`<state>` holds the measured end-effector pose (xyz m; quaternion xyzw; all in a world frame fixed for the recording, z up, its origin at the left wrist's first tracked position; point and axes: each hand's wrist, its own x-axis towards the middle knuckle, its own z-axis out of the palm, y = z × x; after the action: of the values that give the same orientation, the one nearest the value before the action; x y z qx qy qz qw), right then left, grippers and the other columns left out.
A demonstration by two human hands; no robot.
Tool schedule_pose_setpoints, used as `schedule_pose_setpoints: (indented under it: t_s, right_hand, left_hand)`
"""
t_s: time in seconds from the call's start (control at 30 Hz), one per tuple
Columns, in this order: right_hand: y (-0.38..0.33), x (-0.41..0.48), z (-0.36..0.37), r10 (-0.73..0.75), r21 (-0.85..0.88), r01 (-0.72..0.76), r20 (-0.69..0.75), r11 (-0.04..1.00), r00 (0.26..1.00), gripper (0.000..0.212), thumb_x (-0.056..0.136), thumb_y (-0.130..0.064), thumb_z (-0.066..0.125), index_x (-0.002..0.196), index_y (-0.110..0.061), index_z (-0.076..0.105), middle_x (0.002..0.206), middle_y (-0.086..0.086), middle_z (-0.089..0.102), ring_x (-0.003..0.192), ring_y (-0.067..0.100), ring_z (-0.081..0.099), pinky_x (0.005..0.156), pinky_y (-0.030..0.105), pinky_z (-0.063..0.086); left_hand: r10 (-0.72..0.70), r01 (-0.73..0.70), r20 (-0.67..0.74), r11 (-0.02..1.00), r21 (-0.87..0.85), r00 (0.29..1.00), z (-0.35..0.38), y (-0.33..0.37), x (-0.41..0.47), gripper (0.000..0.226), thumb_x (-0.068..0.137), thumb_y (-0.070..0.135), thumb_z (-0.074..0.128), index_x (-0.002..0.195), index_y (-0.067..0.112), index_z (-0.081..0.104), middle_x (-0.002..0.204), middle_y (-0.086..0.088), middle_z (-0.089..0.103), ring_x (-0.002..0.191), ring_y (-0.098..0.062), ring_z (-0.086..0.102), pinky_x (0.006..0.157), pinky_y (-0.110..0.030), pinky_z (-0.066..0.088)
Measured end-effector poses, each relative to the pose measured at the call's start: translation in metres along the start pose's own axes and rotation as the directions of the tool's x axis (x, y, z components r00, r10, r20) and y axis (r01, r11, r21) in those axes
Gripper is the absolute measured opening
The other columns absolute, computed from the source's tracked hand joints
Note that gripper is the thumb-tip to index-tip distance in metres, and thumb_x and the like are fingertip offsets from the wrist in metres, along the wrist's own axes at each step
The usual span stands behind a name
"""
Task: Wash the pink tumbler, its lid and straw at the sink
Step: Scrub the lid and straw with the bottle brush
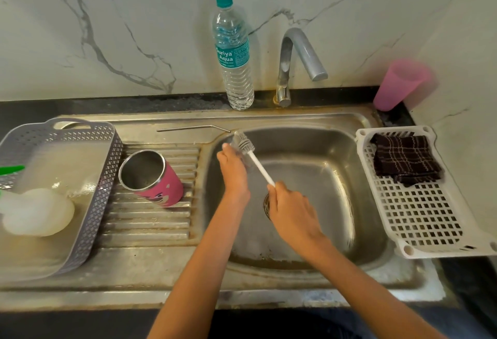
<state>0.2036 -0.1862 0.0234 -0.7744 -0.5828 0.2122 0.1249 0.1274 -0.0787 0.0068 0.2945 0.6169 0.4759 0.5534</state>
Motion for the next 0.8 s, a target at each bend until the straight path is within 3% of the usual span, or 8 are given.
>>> schedule_pose_setpoints:
  t_s: [0.07,0.13,0.2,0.3,0.43,0.57,0.67,0.8]
  right_hand:
    - [0.001,-0.019,0.003,-0.048,-0.022,0.049,0.03,0.999,0.998,0.039,0.104,-0.041,0.02,0.107,-0.015,0.05,0.066,-0.005,0.051,0.054,0.014,0.05,0.049,0.027,0.036]
    - [0.001,-0.027,0.001,-0.071,-0.004,0.071,0.03,0.997,0.997,0.038,0.104,-0.041,0.02,0.11,-0.017,0.049,0.066,-0.005,0.052,0.054,0.012,0.05,0.048,0.024,0.036]
    - [0.002,-0.014,-0.003,-0.033,0.008,0.034,-0.008,0.999,0.999,0.038,0.104,-0.041,0.019,0.108,-0.016,0.048,0.075,0.002,0.061,0.066,0.024,0.059,0.058,0.034,0.043]
    - [0.003,0.008,-0.012,0.035,0.037,-0.034,-0.023,0.999,0.999,0.039,0.104,-0.041,0.02,0.101,-0.013,0.049,0.083,0.012,0.066,0.08,0.036,0.062,0.067,0.041,0.047]
    - [-0.002,-0.009,-0.013,-0.029,0.005,0.029,-0.009,1.0,1.0,0.038,0.104,-0.041,0.02,0.098,-0.015,0.047,0.081,0.01,0.065,0.075,0.032,0.06,0.065,0.04,0.045]
    - [-0.001,-0.004,-0.015,-0.034,-0.013,0.033,-0.011,0.999,0.999,0.041,0.104,-0.041,0.02,0.099,-0.014,0.05,0.08,0.01,0.065,0.07,0.032,0.056,0.062,0.038,0.041]
    - [0.002,0.009,-0.02,-0.048,-0.015,0.048,-0.001,0.999,0.999,0.042,0.104,-0.043,0.022,0.098,-0.015,0.053,0.082,0.012,0.066,0.076,0.036,0.059,0.064,0.038,0.042]
    - [0.004,0.012,-0.023,-0.079,0.031,0.078,0.007,0.996,0.997,0.039,0.103,-0.045,0.024,0.083,-0.02,0.047,0.071,0.008,0.06,0.07,0.032,0.058,0.063,0.038,0.044]
  left_hand:
    - [-0.013,0.012,-0.035,0.999,-0.036,0.999,-0.002,0.009,0.016,0.028,0.107,0.035,0.027,0.102,0.015,0.046,0.099,-0.005,0.055,0.091,-0.016,0.052,0.08,-0.025,0.043]
    - [0.039,-0.039,-0.023,0.999,-0.007,0.999,-0.003,0.01,0.018,0.028,0.107,0.036,0.028,0.11,0.016,0.048,0.104,-0.003,0.054,0.097,-0.017,0.052,0.089,-0.033,0.043]
    - [0.139,-0.14,0.013,0.988,0.071,0.99,-0.004,0.001,0.009,0.027,0.106,0.035,0.029,0.099,0.02,0.051,0.093,0.0,0.054,0.085,-0.016,0.051,0.085,-0.038,0.042]
    - [0.209,-0.22,0.084,0.963,0.157,0.974,-0.01,-0.014,-0.006,0.029,0.106,0.033,0.031,0.083,0.022,0.044,0.077,0.005,0.045,0.071,-0.013,0.043,0.073,-0.034,0.037]
    - [0.188,-0.188,0.008,0.978,0.094,0.982,-0.012,-0.002,0.003,0.027,0.106,0.035,0.03,0.089,0.021,0.045,0.081,0.003,0.046,0.079,-0.017,0.045,0.078,-0.034,0.037]
    - [0.116,-0.116,0.009,0.992,0.047,0.993,-0.015,-0.003,0.008,0.029,0.103,0.041,0.038,0.096,0.022,0.059,0.102,-0.005,0.063,0.095,-0.019,0.056,0.088,-0.035,0.043]
    - [0.057,-0.057,-0.001,0.997,0.043,0.998,-0.017,0.0,0.008,0.032,0.096,0.055,0.049,0.076,0.03,0.053,0.082,0.007,0.054,0.076,-0.009,0.049,0.075,-0.029,0.041]
    - [0.019,-0.017,-0.034,0.999,0.045,0.999,-0.023,0.016,0.019,0.033,0.097,0.044,0.054,0.071,0.023,0.054,0.075,-0.001,0.048,0.067,-0.011,0.043,0.057,-0.025,0.032]
